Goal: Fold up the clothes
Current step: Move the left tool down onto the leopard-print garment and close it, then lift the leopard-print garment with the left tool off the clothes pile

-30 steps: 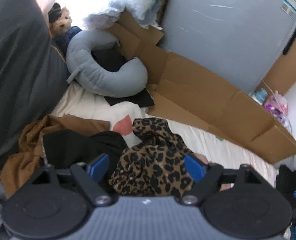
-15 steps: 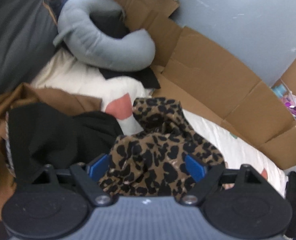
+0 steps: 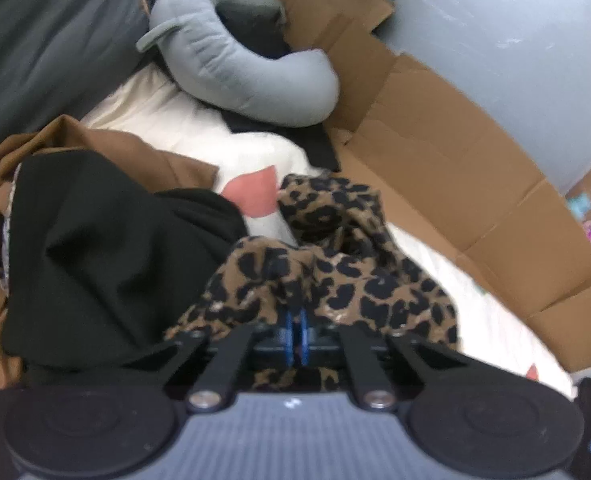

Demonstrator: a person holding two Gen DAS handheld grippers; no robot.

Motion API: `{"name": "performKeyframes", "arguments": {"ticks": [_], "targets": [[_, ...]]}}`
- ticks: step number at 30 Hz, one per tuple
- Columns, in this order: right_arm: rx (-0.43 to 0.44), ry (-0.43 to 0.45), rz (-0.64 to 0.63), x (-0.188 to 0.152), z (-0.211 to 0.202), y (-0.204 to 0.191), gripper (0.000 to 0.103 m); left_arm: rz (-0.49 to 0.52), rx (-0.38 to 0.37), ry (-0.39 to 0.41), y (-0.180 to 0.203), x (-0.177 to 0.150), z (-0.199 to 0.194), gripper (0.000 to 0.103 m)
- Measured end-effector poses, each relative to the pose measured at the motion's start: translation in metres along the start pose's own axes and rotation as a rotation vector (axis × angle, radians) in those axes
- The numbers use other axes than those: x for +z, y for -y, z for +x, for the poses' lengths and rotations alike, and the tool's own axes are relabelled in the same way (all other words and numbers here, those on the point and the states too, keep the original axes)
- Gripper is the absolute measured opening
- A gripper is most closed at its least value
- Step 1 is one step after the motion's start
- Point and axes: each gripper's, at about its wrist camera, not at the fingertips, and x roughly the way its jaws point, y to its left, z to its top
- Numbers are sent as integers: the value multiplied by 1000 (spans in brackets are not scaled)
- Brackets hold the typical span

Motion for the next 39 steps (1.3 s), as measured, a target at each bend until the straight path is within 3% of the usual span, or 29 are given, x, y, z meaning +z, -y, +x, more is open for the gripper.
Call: {"name": "performKeyframes", "arguments": {"ticks": [9,13,23,30,39], "targets": [[-9,-18,-11,-7,5,1,96,8,-71,31,21,-12,-14,0],[-11,-17,1,-5,5,1,96,82,-144,1,37,-22,-23,0],[-18,-10,38,-1,0,9,96,159,-242,-36,74,-42,-38,0],[-9,-31,64,-6,3,15,96,230,-296,-123,93,-74,-32,0],[16,-79,59,-19,12,12,96,253,-286,-265,81,-120,-11,0]]}}
